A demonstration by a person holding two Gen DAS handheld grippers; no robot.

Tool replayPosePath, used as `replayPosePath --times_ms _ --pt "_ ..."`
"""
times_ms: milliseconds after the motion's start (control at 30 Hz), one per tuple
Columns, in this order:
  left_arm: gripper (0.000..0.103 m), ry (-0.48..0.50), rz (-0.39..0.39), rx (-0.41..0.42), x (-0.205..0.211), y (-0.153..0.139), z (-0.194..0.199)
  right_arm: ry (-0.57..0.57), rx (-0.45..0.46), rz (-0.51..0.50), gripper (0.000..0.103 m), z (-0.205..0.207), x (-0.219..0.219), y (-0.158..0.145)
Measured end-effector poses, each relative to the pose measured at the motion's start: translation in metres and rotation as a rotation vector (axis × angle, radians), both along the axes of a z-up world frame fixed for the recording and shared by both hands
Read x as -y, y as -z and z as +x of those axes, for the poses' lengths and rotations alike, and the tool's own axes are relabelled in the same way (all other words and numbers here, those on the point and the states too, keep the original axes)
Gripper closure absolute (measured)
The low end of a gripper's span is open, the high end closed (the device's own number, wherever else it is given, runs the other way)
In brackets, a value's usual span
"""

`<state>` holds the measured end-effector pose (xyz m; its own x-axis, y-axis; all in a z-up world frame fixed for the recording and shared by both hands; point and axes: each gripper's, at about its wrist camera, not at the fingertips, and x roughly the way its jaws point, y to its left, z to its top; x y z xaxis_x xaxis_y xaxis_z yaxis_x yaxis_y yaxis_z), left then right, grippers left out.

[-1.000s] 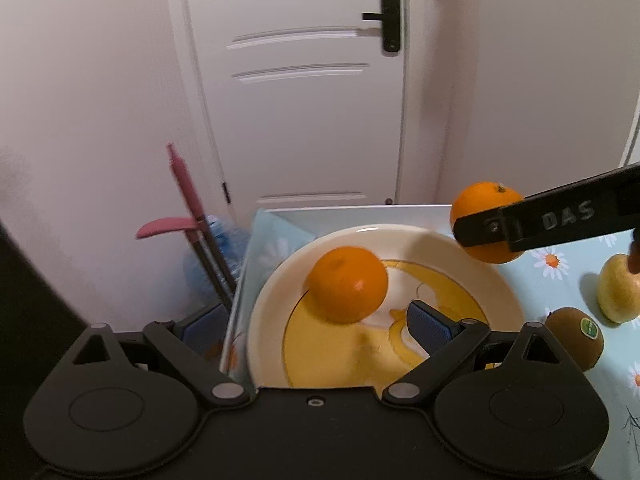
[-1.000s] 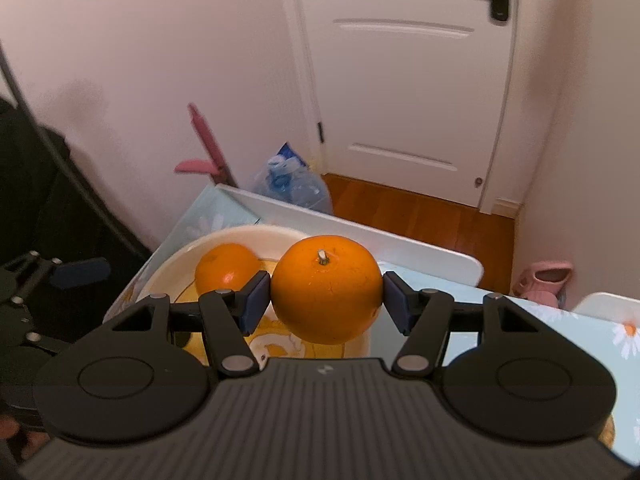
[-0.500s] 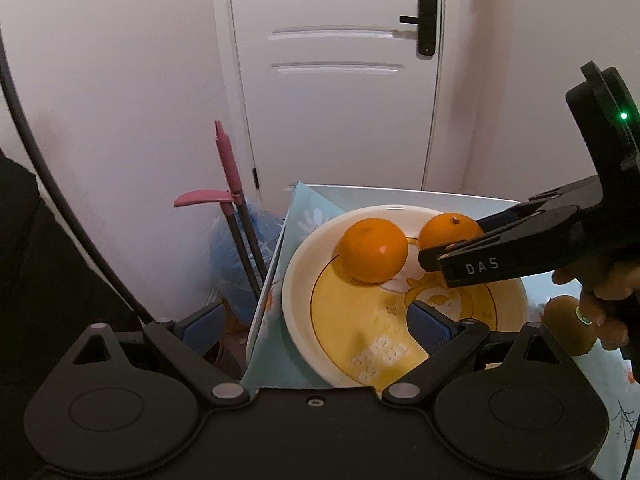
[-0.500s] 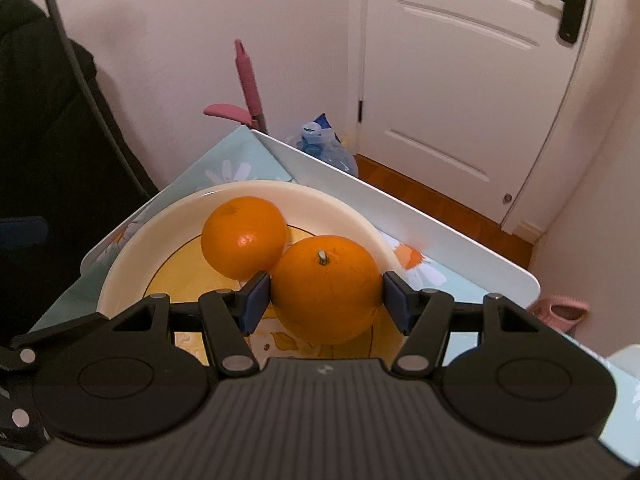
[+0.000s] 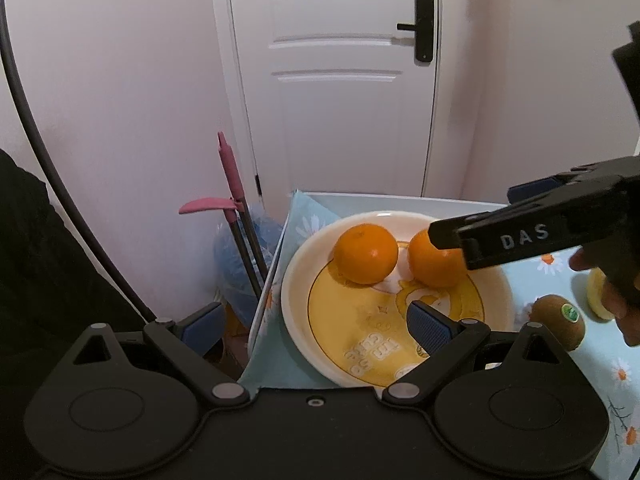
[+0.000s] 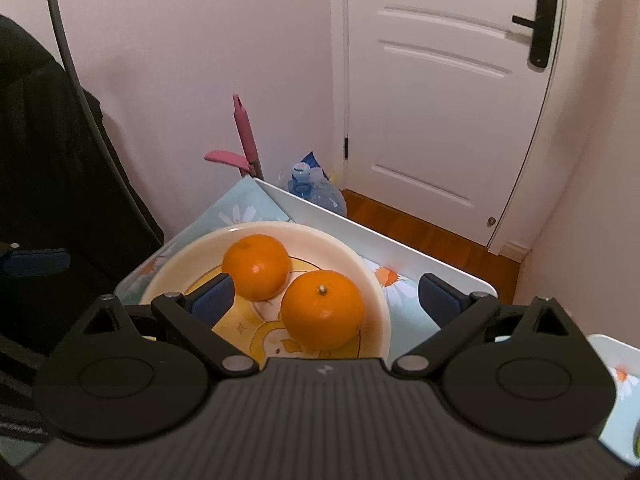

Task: Organize fruits
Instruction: 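Lower the stemmed orange into the cream bowl and open the right gripper, then move both grippers back over the remaining fruit on the table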

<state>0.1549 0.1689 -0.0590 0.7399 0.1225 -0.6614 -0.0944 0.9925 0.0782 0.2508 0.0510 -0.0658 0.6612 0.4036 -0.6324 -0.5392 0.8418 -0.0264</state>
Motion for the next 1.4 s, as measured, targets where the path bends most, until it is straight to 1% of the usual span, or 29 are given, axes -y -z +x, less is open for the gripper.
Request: replayPosePath --times_ms 200,367,533,633,800,933,1200,1333,1400 --pt "0.004 0.038 0.009 0.033 0.006 -0.015 -0.008 0.048 0.011 0.033 0.0 -0.025 0.015 -0.024" --pt "0.004 0.067 0.024 0.049 0.012 -0.028 -0.015 0.118 0.019 0.062 0.0 -0.047 0.029 -0.04" --pt "0.004 0.112 0.039 0.05 0.021 -0.036 -0.017 0.194 0.03 0.069 0.0 -0.073 0.05 -0.052" --pt "0.004 0.148 0.025 0.05 0.029 -0.04 -0.019 0.236 0.031 0.08 0.0 -0.087 0.068 -0.056" --pt "0.004 0.194 0.011 0.066 0.05 -0.046 -0.027 0.299 0.038 0.098 0.0 -0.111 0.109 -0.061" --pt "0.004 0.217 0.002 0.077 0.076 -0.051 -0.039 0.333 0.053 0.107 0.0 -0.132 0.147 -0.064" --pt "0.004 0.223 -0.014 0.078 0.144 -0.053 -0.071 0.37 0.046 0.107 0.0 -0.168 0.236 -0.06" --pt "0.004 0.231 -0.01 0.071 0.179 -0.05 -0.086 0.382 0.041 0.096 0.0 -0.184 0.275 -0.054" --pt "0.004 0.236 -0.02 0.06 0.196 -0.045 -0.093 0.39 0.033 0.091 0.0 -0.192 0.294 -0.049"
